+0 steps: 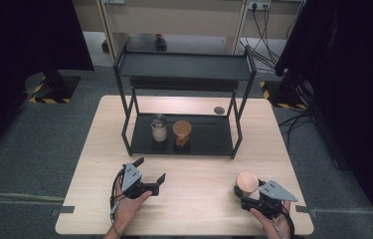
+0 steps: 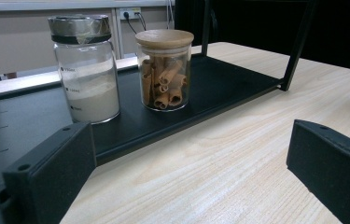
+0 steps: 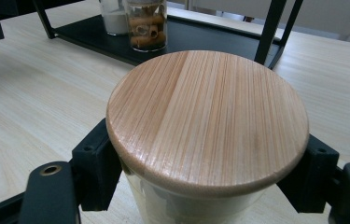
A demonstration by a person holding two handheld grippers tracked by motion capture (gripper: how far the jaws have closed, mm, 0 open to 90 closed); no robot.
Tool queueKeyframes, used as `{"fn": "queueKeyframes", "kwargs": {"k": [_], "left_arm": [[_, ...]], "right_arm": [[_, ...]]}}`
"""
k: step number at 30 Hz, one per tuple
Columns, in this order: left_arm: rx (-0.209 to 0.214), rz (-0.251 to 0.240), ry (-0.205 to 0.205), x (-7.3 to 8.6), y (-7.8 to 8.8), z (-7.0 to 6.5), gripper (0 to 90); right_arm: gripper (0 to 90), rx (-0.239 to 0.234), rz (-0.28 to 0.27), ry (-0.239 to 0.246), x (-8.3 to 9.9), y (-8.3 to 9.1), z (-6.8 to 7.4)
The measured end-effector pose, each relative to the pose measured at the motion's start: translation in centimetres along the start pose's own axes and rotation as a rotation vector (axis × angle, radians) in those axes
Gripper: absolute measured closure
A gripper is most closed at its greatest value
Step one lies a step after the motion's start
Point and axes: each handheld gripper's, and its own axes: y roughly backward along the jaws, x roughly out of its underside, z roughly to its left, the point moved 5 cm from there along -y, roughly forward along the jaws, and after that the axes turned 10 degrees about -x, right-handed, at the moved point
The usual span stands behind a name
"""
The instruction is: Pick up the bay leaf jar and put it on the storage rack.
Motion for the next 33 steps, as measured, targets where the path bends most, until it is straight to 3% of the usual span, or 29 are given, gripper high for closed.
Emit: {"fn": "queueKeyframes", "kwargs": {"k": [17, 33], "left_arm": [[-0.003, 0.000, 0.002, 0.0, 0.1, 0.0, 0.9], [-0.005, -0.003, 0.006, 0.0, 0.1, 0.0, 0.9]], "right_arm": [[26.1, -0.041, 0.017, 0.024, -1.2, -0.2, 0.1], [26.1, -0.087, 0.041, 0.045, -3.3, -2.0, -0.7]]}}
